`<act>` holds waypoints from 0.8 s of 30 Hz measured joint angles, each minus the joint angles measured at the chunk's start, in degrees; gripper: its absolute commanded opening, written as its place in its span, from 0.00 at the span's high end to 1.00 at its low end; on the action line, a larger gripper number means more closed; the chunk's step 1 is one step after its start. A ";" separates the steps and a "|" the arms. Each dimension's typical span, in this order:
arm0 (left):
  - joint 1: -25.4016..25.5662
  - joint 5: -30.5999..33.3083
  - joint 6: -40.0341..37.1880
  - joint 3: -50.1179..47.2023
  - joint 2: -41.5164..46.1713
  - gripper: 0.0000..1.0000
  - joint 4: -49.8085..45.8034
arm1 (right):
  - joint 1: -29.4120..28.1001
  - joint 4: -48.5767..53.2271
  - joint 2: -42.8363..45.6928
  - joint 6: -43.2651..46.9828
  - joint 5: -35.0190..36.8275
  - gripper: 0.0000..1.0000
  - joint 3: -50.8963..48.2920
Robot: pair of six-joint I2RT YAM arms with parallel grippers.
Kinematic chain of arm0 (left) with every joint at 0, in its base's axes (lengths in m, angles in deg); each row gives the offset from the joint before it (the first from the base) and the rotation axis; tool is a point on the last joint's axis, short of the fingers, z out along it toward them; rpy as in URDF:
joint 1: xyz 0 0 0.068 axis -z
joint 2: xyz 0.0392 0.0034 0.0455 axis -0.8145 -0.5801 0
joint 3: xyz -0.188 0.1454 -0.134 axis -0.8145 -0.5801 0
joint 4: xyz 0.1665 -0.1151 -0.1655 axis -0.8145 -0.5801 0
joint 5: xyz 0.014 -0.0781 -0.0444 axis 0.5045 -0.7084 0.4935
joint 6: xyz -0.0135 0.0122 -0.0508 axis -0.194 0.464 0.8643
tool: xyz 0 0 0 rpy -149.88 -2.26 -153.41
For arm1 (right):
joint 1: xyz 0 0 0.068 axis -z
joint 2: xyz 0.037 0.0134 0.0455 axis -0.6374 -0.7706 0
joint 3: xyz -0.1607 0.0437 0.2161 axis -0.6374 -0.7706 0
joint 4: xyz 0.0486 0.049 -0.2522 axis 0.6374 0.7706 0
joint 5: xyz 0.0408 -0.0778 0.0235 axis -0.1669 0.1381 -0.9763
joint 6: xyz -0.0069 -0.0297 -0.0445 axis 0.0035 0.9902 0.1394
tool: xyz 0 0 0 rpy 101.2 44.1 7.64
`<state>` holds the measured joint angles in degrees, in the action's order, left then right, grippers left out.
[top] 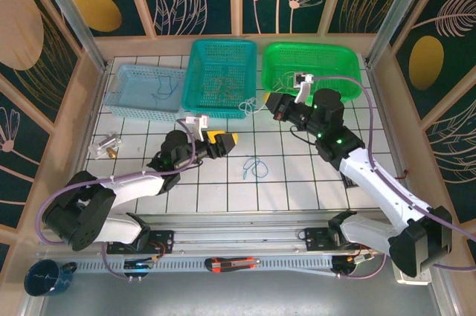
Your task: Untangle the cables
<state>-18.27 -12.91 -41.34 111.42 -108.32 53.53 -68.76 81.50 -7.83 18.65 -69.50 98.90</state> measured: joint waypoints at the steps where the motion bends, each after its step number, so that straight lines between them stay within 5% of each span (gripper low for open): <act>1: 0.00 -0.02 -0.44 0.50 0.00 0.18 -0.35 | 0.00 0.00 0.00 0.00 -0.02 1.00 0.00; 24: 0.00 -6.05 -3.08 6.86 -5.22 0.22 1.03 | -1.68 -0.46 0.00 -3.06 0.46 1.00 -1.51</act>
<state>-18.27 -18.96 -44.42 118.28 -113.54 54.56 -70.45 81.04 -7.83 15.59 -69.04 97.39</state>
